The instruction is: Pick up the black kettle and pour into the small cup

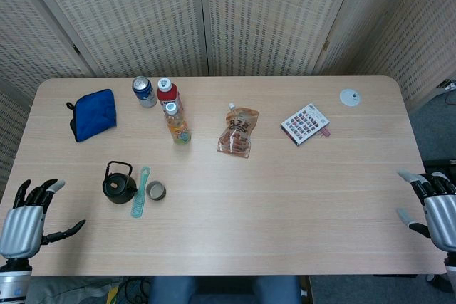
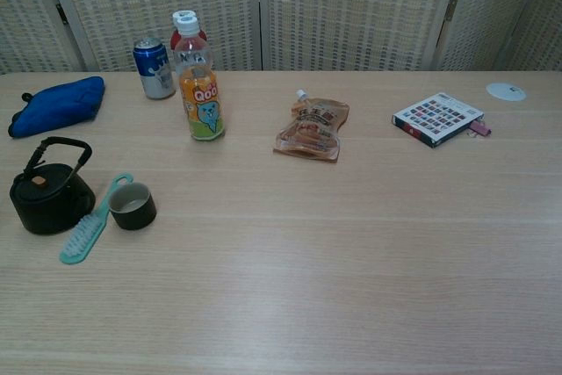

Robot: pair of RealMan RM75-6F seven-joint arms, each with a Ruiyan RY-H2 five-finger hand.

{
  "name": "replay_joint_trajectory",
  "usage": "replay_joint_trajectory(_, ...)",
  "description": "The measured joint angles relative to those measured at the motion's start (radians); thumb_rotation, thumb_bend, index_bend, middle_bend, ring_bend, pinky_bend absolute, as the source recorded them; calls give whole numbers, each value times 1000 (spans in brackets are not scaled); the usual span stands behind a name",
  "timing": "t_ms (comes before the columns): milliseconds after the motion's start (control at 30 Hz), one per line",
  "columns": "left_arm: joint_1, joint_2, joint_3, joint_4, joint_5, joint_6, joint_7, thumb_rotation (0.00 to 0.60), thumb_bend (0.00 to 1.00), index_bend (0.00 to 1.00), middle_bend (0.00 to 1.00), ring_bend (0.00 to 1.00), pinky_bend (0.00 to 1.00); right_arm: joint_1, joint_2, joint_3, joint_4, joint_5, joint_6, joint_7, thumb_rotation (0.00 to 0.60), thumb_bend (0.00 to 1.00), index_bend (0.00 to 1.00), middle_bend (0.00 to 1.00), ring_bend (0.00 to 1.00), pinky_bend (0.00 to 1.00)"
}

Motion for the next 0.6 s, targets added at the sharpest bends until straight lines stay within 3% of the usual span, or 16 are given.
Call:
replay_joint_trajectory(300,-26,6,-12,-10,11,-49,-13,240,19,197,151,199,0,0,-9,3,2,1,4,-2,600,186,231,317,238,277)
replay_joint_trajectory(600,-121,4,-70,31,-7,-166,-32,241,19,214,152,198,0,4,-2,16,-14,-1,15,-13,600,186,231,317,238,277)
